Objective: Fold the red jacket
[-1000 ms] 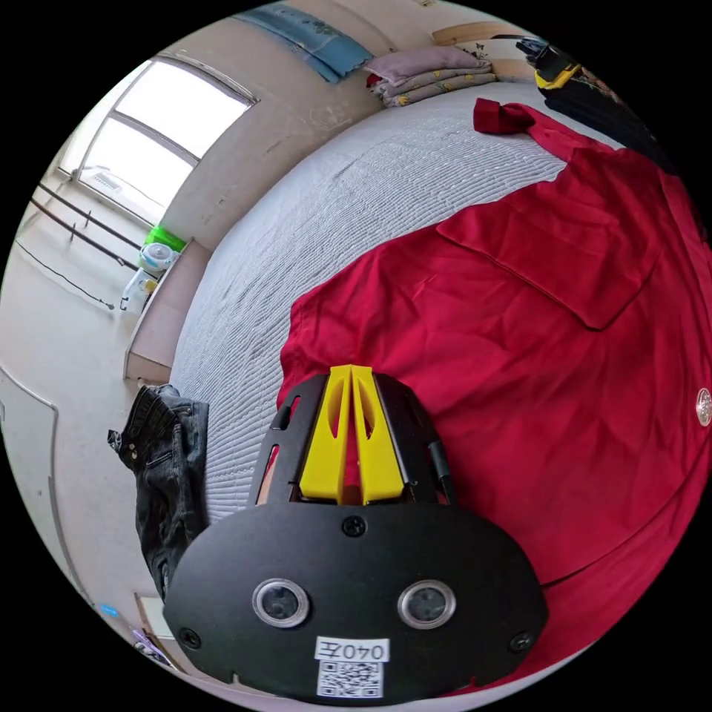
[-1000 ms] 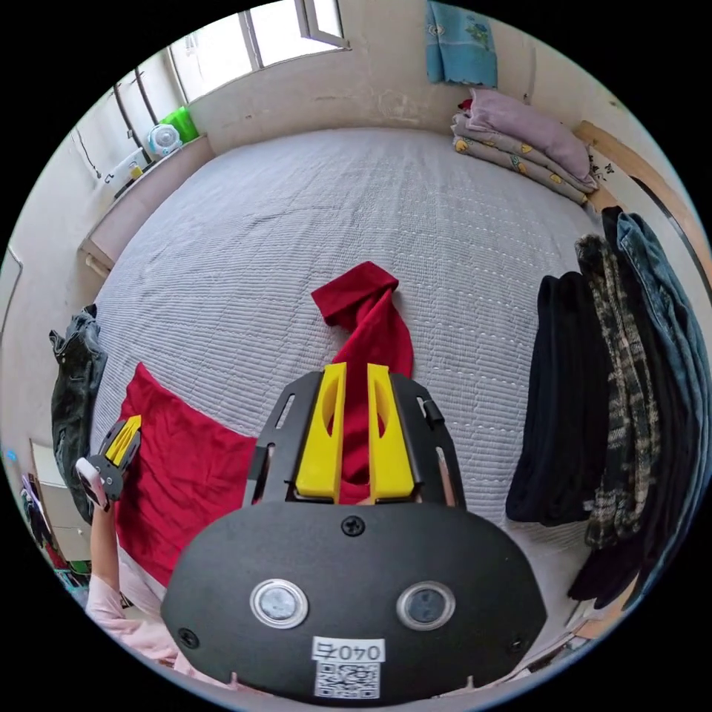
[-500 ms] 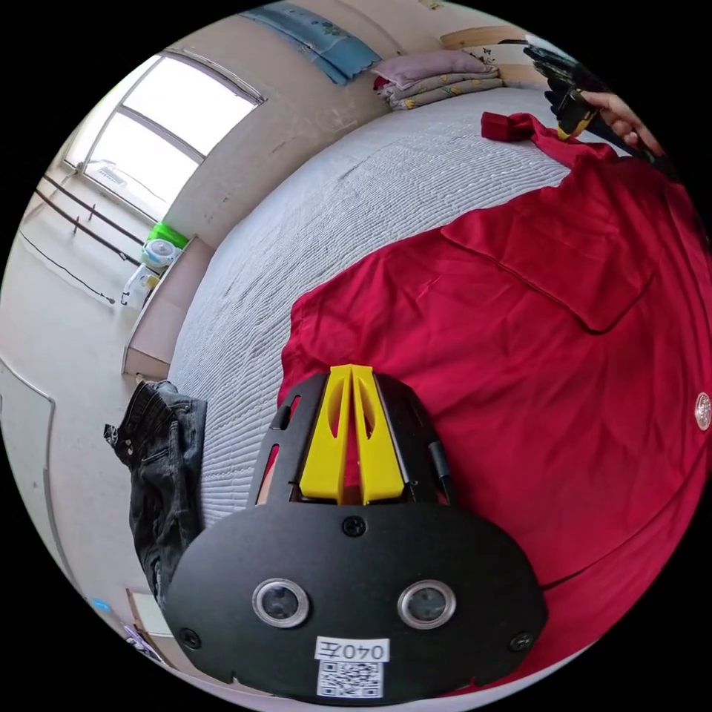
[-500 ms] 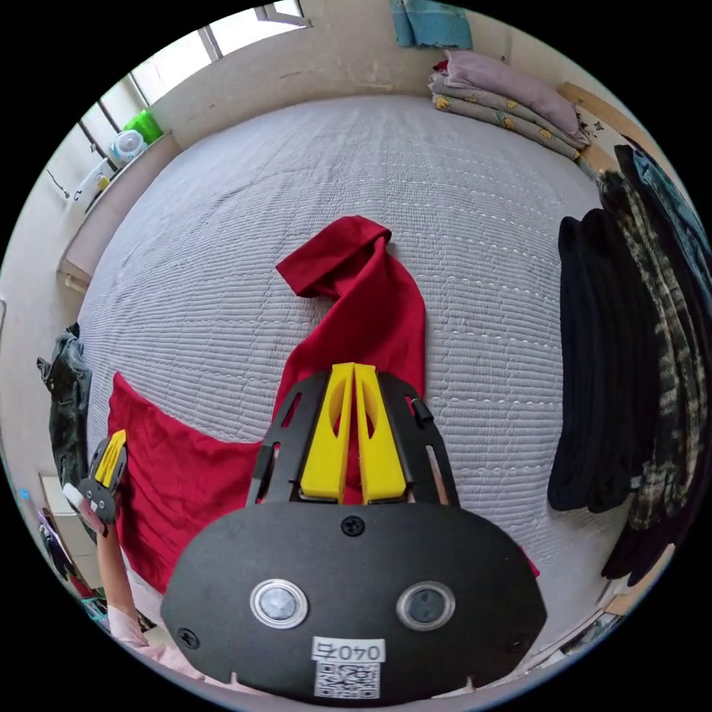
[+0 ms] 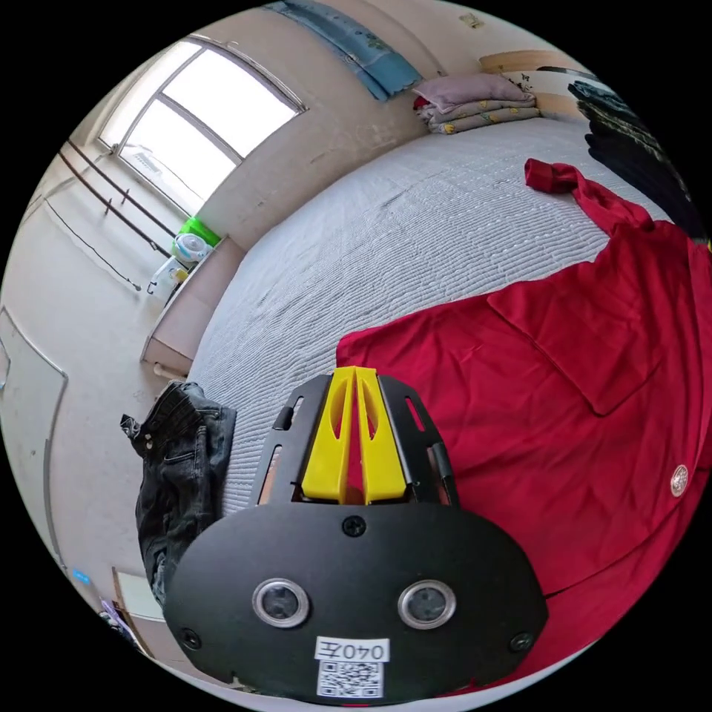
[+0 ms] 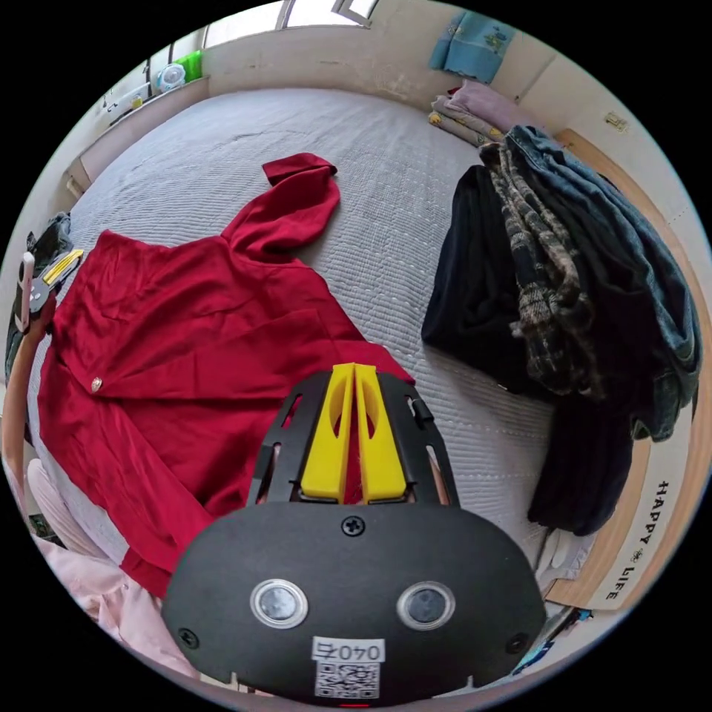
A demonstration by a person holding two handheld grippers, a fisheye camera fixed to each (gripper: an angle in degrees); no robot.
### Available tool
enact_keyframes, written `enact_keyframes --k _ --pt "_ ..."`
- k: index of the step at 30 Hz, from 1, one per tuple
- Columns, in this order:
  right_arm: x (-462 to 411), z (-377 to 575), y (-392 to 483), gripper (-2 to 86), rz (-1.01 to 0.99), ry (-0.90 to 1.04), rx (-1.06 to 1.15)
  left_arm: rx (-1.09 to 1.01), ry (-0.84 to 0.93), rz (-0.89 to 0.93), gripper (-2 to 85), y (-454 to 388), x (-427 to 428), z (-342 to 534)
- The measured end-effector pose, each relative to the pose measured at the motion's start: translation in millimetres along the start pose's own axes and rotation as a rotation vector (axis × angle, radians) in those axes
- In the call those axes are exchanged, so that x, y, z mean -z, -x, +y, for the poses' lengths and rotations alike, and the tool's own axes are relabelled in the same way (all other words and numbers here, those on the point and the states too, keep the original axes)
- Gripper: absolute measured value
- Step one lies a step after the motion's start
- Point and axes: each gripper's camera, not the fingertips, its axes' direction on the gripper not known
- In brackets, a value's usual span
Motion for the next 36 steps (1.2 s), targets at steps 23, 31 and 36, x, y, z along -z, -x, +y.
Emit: enact_keyframes --k 23,31,36 --pt "-24.4 220.6 -36.8 -1.0 -0.259 -0.012 0.181 -0.379 -0.166 0.744 -0.9 -274.4 144.4 -171.5" --pt "-49.5 305.3 -82.2 -0.8 -0.293 -0.061 0.085 -0.3 -0.008 0.522 -0.9 -326.5 138.7 -227.5" --pt "-42.9 362.9 -113.1 2.8 -0.373 -0.171 0.066 -0.363 -0.312 0.844 -0.8 -267.6 241.7 -177.1"
